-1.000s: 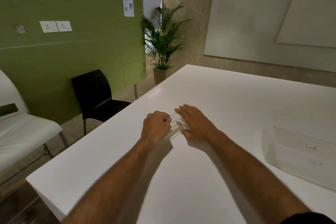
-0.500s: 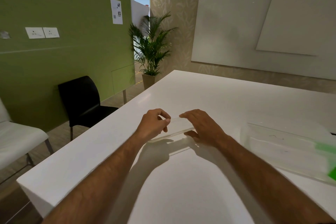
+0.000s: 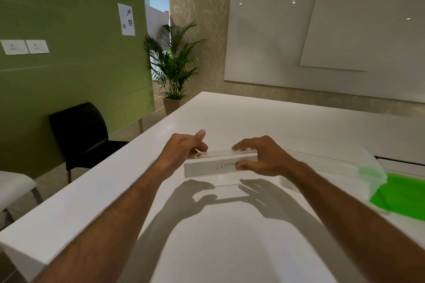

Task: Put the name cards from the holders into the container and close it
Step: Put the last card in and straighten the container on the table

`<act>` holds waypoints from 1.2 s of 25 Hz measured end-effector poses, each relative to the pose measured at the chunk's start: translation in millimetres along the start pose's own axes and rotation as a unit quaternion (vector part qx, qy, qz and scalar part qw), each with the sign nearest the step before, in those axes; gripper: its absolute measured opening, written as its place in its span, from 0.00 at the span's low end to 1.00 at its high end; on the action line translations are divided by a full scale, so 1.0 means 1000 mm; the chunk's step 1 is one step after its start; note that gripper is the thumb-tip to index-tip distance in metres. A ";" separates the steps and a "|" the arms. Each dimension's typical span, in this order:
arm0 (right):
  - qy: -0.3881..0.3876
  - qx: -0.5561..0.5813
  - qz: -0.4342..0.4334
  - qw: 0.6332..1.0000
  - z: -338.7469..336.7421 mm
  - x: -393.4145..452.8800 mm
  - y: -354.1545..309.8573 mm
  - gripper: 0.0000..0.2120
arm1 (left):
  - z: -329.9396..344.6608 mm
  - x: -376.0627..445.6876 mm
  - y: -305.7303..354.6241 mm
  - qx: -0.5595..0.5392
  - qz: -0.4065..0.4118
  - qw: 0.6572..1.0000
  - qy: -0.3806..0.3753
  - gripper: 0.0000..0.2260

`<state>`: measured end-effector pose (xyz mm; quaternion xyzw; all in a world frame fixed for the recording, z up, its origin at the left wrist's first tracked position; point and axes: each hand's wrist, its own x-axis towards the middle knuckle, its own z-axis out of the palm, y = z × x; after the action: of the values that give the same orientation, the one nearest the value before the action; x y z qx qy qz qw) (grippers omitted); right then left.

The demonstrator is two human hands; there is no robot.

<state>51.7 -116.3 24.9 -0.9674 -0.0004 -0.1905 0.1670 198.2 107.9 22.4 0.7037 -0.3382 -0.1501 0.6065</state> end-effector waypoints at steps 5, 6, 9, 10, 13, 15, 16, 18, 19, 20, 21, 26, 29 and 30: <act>0.066 0.154 0.095 0.981 -0.034 -0.023 0.007 0.20 | 0.017 -0.007 0.002 -0.028 0.049 0.997 -0.060 0.20; 0.071 0.174 0.114 0.976 -0.039 -0.027 0.009 0.21 | 0.021 -0.008 0.002 -0.033 0.051 0.996 -0.066 0.19; 0.090 0.211 0.143 0.963 -0.050 -0.039 0.016 0.26 | 0.037 -0.005 0.003 -0.054 0.063 0.994 -0.074 0.16; 0.097 0.215 0.146 0.961 -0.054 -0.044 0.019 0.27 | 0.043 -0.003 0.004 -0.057 0.067 0.993 -0.076 0.15; 0.097 0.219 0.159 0.958 -0.065 -0.060 0.025 0.27 | 0.060 0.002 0.008 -0.054 0.076 0.992 -0.081 0.12; 0.091 0.217 0.172 0.957 -0.075 -0.070 0.031 0.27 | 0.073 0.007 0.015 -0.053 0.083 0.991 -0.094 0.11; 0.088 0.212 0.178 0.957 -0.081 -0.075 0.034 0.27 | 0.079 0.010 0.018 -0.049 0.085 0.990 -0.100 0.09; 0.087 0.193 0.187 0.959 -0.094 -0.084 0.042 0.27 | 0.094 0.018 0.024 -0.034 0.086 0.989 -0.113 0.06; 0.087 0.181 0.191 0.961 -0.101 -0.089 0.045 0.27 | 0.101 0.022 0.027 -0.022 0.088 0.989 -0.120 0.06; 0.087 0.169 0.199 0.961 -0.109 -0.094 0.050 0.28 | 0.110 0.027 0.031 -0.006 0.095 0.987 -0.127 0.07; 0.086 0.159 0.207 0.962 -0.116 -0.099 0.055 0.27 | 0.119 0.031 0.034 0.014 0.103 0.986 -0.134 0.08; 0.064 0.102 0.242 0.963 -0.145 -0.120 0.083 0.26 | 0.166 0.051 0.046 0.078 0.146 0.975 -0.150 0.07; 0.054 0.060 0.254 0.964 -0.155 -0.130 0.101 0.28 | 0.190 0.062 0.051 0.126 0.160 0.967 -0.152 0.07; 0.050 0.048 0.257 0.964 -0.158 -0.133 0.107 0.26 | 0.198 0.066 0.052 0.145 0.164 0.964 -0.153 0.08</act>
<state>-122.8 -260.0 79.0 -0.9148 0.2476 -0.1892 0.2569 107.4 -86.1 42.0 0.6876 -0.5556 -0.1038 0.4557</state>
